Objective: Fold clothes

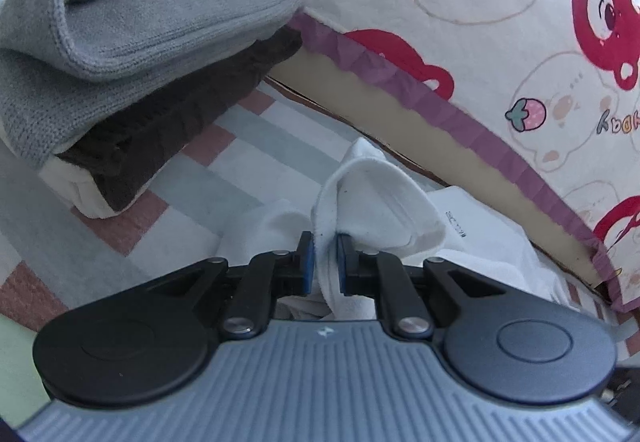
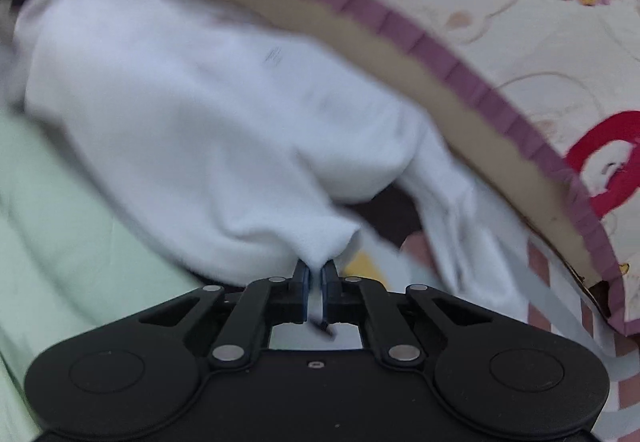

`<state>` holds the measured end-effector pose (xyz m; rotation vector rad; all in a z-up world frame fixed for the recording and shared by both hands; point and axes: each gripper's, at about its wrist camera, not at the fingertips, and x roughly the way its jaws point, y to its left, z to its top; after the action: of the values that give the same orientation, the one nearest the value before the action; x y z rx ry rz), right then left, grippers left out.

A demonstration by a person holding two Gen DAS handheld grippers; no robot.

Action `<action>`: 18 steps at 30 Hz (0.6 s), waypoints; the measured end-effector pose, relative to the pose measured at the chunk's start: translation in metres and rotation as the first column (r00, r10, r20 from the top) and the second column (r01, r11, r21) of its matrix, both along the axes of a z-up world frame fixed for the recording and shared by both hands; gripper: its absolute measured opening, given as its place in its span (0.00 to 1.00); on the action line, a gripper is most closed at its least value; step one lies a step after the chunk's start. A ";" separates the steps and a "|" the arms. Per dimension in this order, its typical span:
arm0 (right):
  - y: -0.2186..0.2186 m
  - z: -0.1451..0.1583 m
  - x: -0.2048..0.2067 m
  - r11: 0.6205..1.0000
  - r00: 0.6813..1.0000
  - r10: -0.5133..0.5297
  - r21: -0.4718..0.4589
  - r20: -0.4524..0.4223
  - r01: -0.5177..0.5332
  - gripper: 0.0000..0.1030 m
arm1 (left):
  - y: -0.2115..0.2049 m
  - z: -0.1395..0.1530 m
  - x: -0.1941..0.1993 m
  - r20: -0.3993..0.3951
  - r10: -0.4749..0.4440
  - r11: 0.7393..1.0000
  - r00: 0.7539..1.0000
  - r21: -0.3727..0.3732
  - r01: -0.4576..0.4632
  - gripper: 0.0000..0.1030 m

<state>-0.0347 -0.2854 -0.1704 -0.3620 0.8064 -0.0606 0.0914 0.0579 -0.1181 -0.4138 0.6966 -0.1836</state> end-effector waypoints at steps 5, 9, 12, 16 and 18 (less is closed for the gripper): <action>-0.050 0.035 0.036 0.917 0.979 -0.190 0.370 0.070 0.151 0.05 | 0.009 -0.005 0.004 -0.026 0.033 0.999 0.999 -0.033 -0.034 0.10; -0.085 0.039 0.069 0.733 0.962 -0.275 0.649 0.005 0.206 0.05 | 0.016 -0.011 0.008 -0.047 0.059 0.996 0.997 -0.071 -0.062 0.17; -0.087 0.035 0.099 0.759 0.964 -0.265 0.614 -0.017 0.219 0.09 | 0.016 -0.013 0.010 -0.056 0.069 0.996 0.996 -0.057 -0.072 0.17; -0.097 0.021 0.122 0.697 0.968 -0.237 0.679 -0.087 0.232 0.16 | 0.014 -0.013 0.009 -0.058 0.085 0.996 0.995 -0.011 -0.086 0.17; -0.096 0.017 0.121 0.677 0.972 -0.208 0.701 -0.110 0.225 0.29 | 0.015 -0.014 0.010 -0.064 0.094 0.996 0.994 -0.008 -0.094 0.17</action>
<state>0.0863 -0.3819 -0.1530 0.4834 0.8287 0.0376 0.1013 0.0731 -0.1324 -0.4636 0.7368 -0.0856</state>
